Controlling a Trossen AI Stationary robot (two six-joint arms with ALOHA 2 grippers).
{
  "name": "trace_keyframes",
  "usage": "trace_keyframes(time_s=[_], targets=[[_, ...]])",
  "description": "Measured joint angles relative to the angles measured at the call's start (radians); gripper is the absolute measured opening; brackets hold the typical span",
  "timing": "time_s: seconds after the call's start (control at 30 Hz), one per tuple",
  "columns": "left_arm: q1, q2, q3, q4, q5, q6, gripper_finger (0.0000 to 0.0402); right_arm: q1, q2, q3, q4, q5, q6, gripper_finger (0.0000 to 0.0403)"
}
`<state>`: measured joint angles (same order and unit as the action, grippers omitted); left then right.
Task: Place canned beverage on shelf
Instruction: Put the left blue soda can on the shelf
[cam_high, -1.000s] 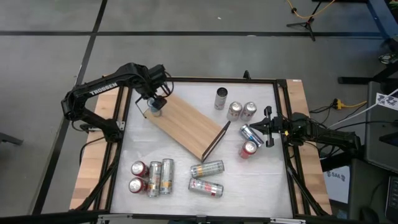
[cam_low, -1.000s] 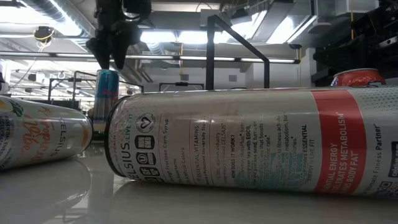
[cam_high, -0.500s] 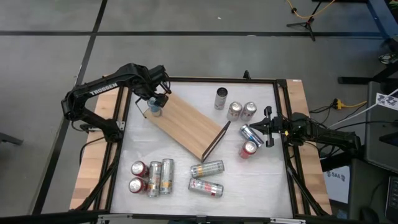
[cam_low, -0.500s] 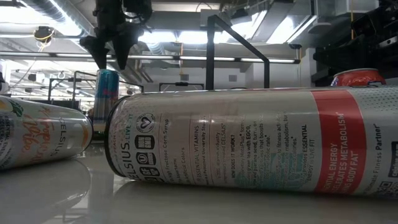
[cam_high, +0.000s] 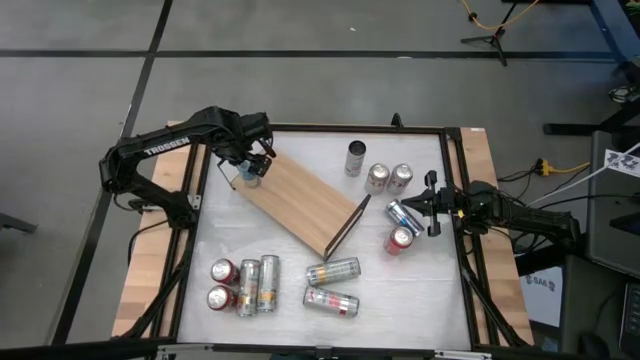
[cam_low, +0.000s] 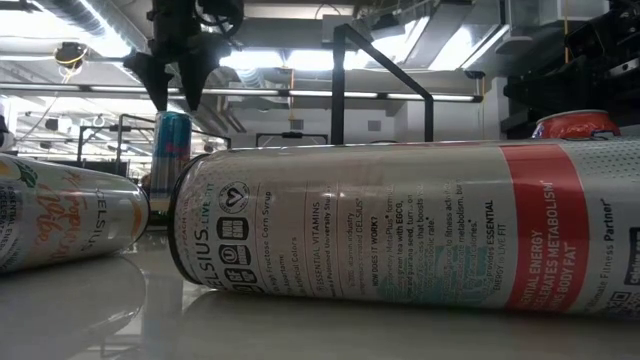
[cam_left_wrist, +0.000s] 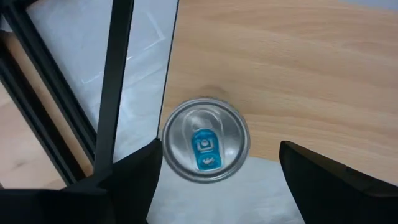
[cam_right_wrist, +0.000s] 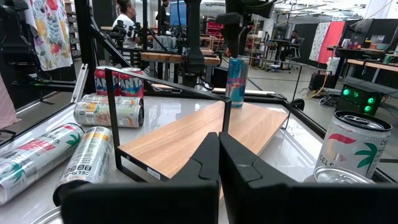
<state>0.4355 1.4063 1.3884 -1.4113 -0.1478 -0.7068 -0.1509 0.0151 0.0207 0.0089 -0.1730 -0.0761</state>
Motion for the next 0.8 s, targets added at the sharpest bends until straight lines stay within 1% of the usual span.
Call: trace_keyframes(time_s=[0.13,0.53,0.8], targets=[[0.000,0.000,0.000,-0.026,0.000,-0.038,0.0314,0.000,0.000,0.000,0.000,0.000,0.000,0.0001],[0.000,0.000,-0.002,-0.026,0.009,-0.154,0.0314,0.000,0.000,0.000,0.000,0.000,0.000,0.0001],[0.000,0.000,-0.053,0.002,0.010,-0.184,0.0314,0.000,0.000,0.000,0.000,0.000,0.000,0.0001]])
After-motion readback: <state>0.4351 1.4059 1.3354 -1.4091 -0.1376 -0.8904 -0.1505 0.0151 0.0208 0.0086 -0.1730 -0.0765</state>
